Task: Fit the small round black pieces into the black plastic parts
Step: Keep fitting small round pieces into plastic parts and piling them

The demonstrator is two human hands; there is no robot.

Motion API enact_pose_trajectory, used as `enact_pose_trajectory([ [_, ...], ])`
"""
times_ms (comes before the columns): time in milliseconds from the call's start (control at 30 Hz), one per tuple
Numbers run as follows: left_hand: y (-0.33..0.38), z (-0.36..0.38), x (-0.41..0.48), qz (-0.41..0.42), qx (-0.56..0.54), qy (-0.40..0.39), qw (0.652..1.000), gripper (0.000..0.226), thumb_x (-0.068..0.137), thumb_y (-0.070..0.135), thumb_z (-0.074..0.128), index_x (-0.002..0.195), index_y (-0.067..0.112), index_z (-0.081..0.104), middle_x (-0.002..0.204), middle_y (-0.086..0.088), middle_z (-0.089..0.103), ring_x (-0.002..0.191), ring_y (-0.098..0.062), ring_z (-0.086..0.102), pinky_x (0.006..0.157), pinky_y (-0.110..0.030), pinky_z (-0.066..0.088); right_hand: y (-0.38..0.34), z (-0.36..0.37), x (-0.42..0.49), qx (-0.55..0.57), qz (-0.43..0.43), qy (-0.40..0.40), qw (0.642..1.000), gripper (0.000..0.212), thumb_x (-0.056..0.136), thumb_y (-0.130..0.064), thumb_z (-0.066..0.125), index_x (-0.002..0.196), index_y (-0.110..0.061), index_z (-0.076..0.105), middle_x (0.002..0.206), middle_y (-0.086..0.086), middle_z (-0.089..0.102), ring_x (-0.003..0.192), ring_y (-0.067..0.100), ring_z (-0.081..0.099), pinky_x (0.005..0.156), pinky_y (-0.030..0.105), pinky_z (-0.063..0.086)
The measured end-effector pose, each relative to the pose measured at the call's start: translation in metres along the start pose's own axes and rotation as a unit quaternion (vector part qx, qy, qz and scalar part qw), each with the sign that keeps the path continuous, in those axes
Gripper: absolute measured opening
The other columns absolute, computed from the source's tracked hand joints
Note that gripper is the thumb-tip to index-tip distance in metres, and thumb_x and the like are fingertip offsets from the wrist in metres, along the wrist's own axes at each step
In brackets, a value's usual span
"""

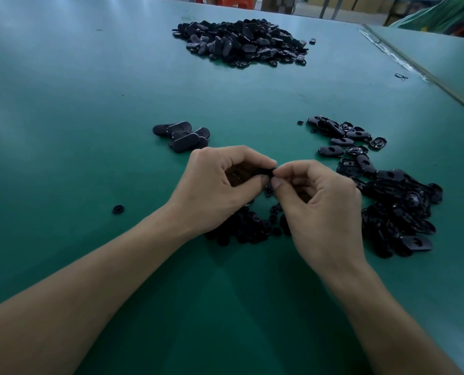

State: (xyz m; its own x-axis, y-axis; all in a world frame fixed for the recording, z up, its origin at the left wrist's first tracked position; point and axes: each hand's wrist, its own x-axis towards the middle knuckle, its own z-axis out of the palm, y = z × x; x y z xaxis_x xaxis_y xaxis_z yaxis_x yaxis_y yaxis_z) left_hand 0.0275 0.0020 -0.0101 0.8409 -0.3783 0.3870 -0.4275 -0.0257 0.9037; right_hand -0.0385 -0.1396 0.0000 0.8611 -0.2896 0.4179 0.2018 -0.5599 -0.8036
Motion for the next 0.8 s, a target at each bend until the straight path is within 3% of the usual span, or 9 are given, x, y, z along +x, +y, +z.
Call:
enact_pose_trajectory([
  [167, -0.0007, -0.0006, 0.0007, -0.016, -0.024, 0.011, 1.000, 0.020, 0.079, 0.009, 0.074, 0.092, 0.024, 0.075, 0.087, 0.000, 0.078, 0.082, -0.024, 0.075, 0.080, -0.033, 0.061, -0.0006, -0.0012, 0.0007, -0.006, -0.018, -0.016, 1.000, 0.019, 0.089, -0.007, 0.070, 0.088, -0.026, 0.069, 0.073, -0.017, 0.068, 0.071, 0.002, 0.065, 0.065, 0.011, 0.049],
  [533, 0.0002, -0.0002, 0.0009, -0.013, -0.031, 0.013, 0.999, 0.021, 0.079, 0.009, 0.074, 0.094, 0.023, 0.075, 0.089, -0.002, 0.078, 0.085, -0.026, 0.076, 0.083, -0.040, 0.062, -0.0049, -0.0003, 0.0012, -0.029, -0.016, 0.002, 0.999, 0.017, 0.088, -0.006, 0.071, 0.086, -0.024, 0.070, 0.071, -0.019, 0.066, 0.069, 0.000, 0.064, 0.063, 0.006, 0.045],
  [800, 0.0000, -0.0005, 0.0000, 0.013, 0.017, 0.001, 1.000, 0.025, 0.081, 0.001, 0.074, 0.098, 0.020, 0.075, 0.089, 0.000, 0.078, 0.083, -0.023, 0.075, 0.078, -0.031, 0.061, -0.0060, 0.0000, -0.0001, -0.047, -0.011, 0.008, 0.999, 0.019, 0.087, -0.006, 0.072, 0.085, -0.025, 0.071, 0.071, -0.022, 0.066, 0.068, -0.002, 0.065, 0.064, 0.009, 0.049],
])
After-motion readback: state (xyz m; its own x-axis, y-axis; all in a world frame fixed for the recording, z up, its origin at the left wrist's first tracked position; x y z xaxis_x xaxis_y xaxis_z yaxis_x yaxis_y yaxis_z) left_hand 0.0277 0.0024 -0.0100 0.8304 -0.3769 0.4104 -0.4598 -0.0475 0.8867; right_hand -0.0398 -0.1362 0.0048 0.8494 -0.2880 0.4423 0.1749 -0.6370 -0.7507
